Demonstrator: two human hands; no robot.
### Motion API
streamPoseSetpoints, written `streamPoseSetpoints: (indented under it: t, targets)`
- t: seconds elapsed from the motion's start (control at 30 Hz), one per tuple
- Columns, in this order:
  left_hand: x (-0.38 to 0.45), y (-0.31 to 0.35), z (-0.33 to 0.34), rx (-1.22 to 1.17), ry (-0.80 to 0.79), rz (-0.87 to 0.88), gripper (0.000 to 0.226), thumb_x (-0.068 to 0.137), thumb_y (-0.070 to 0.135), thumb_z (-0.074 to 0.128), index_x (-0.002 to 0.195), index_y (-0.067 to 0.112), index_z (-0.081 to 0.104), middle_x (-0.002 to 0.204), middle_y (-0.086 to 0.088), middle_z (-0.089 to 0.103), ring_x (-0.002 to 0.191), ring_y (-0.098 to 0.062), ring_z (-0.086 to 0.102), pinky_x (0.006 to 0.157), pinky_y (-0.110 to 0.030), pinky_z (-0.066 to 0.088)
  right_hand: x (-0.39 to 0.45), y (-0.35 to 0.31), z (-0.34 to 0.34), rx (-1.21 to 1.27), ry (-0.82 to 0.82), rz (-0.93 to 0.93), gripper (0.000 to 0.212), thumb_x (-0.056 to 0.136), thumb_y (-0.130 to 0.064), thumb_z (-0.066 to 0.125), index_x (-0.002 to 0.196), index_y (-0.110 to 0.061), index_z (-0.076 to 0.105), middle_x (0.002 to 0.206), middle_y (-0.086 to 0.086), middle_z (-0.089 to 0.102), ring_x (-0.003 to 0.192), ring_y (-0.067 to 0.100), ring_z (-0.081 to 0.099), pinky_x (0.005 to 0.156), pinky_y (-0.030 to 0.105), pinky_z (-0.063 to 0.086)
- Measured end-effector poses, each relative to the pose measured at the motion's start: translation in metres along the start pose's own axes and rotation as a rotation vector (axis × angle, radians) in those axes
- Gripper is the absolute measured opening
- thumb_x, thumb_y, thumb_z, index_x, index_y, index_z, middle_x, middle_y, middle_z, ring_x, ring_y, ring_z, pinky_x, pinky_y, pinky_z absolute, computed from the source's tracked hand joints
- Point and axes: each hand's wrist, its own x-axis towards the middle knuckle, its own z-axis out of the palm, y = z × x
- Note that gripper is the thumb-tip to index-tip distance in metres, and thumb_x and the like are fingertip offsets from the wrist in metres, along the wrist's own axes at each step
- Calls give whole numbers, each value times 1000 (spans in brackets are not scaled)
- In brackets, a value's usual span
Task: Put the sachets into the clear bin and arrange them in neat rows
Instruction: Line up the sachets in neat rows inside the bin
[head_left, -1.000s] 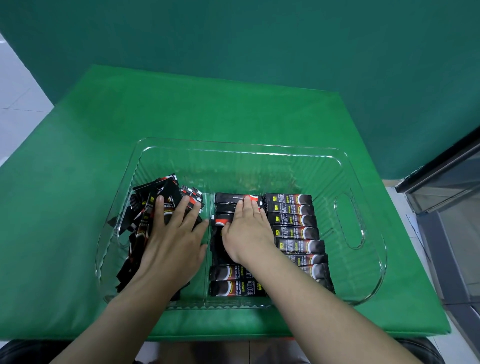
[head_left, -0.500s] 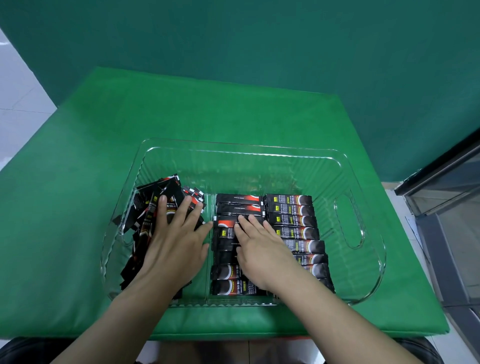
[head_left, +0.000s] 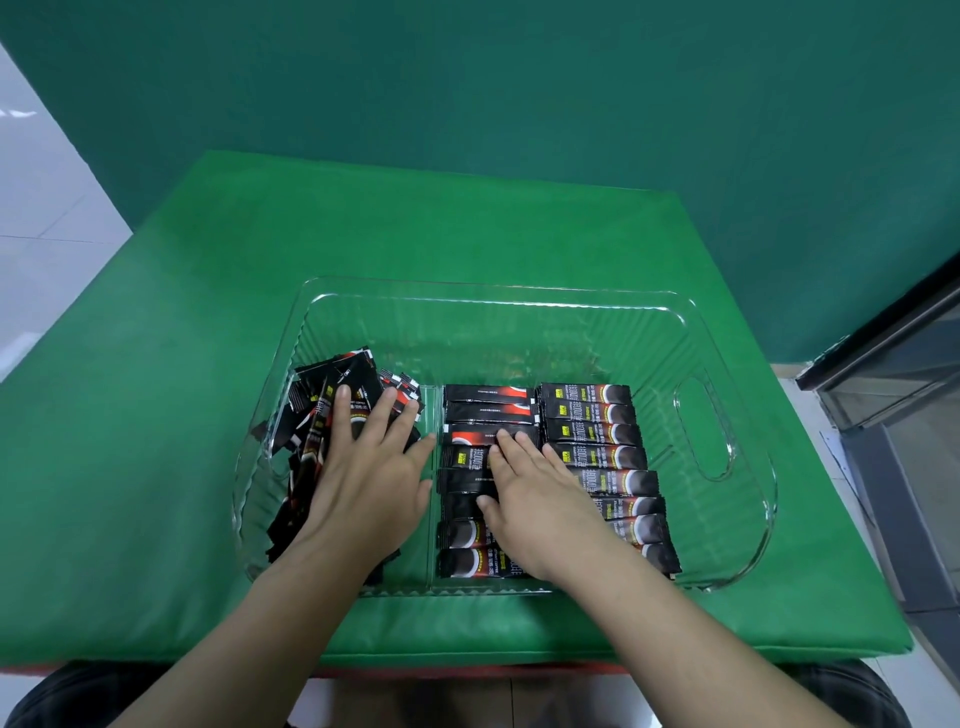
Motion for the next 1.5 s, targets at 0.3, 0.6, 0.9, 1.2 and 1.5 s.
streamPoseSetpoints:
  t: [0.3,0.6,0.9,1.2,1.5]
  targets:
    - [1,0,-3,-23,-12,0,52,93,46,46,140,25,47,156,-9,25,147,-30,7,101,-56,-28,54,-16,-32,262,348,-71,29,97,-18,47,123,-15,60,121,6,64,113,28,51,96,38,42]
    - [1,2,-3,-20,-16,3,45,93,44,44,131,23,55,158,-20,7,147,-31,-3,100,-55,-30,96,-41,-31,457,227,-48,25,88,-13,61,113,-9,65,110,12,67,106,31,59,89,34,47]
    - [1,1,-4,-32,-89,-13,54,98,48,31,148,29,30,155,-23,-10,144,-34,-17,98,-55,-32,66,-10,-50,452,316,66,23,97,-17,49,105,-8,69,86,9,65,69,20,56,62,25,38]
    - [2,1,-4,-44,-119,-17,54,98,51,29,148,30,29,155,-20,-11,144,-33,-19,96,-55,-34,25,38,-50,400,117,105,16,95,-14,52,96,-18,67,74,-8,58,56,5,47,47,16,32]
    - [2,1,-2,-43,-89,-13,54,97,50,32,147,29,31,156,-20,-7,145,-33,-15,100,-56,-30,21,21,-28,95,188,-46,39,87,-33,65,123,-19,58,119,5,53,117,23,44,99,32,36]
